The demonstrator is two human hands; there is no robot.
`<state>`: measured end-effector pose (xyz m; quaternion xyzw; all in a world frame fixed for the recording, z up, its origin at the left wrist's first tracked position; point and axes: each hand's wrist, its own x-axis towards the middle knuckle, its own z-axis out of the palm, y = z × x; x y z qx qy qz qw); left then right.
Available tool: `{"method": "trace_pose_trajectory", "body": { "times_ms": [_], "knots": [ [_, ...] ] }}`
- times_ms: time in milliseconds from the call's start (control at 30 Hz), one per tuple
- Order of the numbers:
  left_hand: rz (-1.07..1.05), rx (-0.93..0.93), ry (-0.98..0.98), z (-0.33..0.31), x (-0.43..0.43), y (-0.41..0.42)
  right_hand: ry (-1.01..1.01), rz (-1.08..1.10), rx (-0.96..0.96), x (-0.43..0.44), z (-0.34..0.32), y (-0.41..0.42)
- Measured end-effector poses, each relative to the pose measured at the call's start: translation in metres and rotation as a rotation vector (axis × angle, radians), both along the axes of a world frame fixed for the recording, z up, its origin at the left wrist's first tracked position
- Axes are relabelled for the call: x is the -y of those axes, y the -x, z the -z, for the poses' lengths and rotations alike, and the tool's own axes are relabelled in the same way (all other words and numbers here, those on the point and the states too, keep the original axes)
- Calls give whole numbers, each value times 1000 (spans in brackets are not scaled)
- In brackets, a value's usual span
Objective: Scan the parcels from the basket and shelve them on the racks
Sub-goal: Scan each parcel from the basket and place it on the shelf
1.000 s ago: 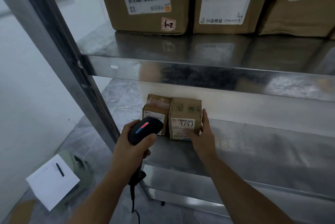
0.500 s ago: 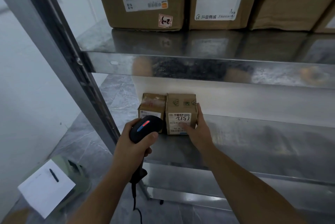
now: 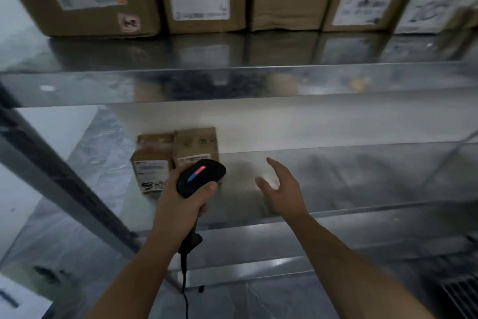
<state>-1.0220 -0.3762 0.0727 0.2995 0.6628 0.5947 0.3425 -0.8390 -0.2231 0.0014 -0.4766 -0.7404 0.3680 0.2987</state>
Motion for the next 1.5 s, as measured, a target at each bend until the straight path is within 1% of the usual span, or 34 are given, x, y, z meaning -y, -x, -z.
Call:
{"method": "trace_pose_trajectory", "body": {
  "times_ms": [100,367,500,633,833,900,1033,1233,1367,1500],
  "knots": [
    [70,8,9,-8,-21,-36,-74,27,40,-2,-6,-48],
    [270,-67,-32,-10,-80,-164,-247,158,210,-5,-18,-212],
    [388,-104,-64,-14,-105,-241,-246,285,237,1,-23,-300],
    [517,-124,-70,-15,-122,-314,-178,414,227,16,-21,-383],
    [666,-144,-81,-11,-146,-412,-162,579,292,45,-22,-487],
    [716,-155,-78,-11,-153,-439,-149,651,309,56,-22,-514],
    [826,-161,-103,-13,-166,-487,-129,789,283,77,-22,-556],
    [961,-127,-93,-11,-191,-550,-58,940,266,91,-18,-593],
    [1022,-95,-99,-1,-218,-587,-31,1019,260,81,-16,-618],
    [1088,-81,-124,-1,-257,-628,-26,1064,282,50,-14,-647]
  ]
}}
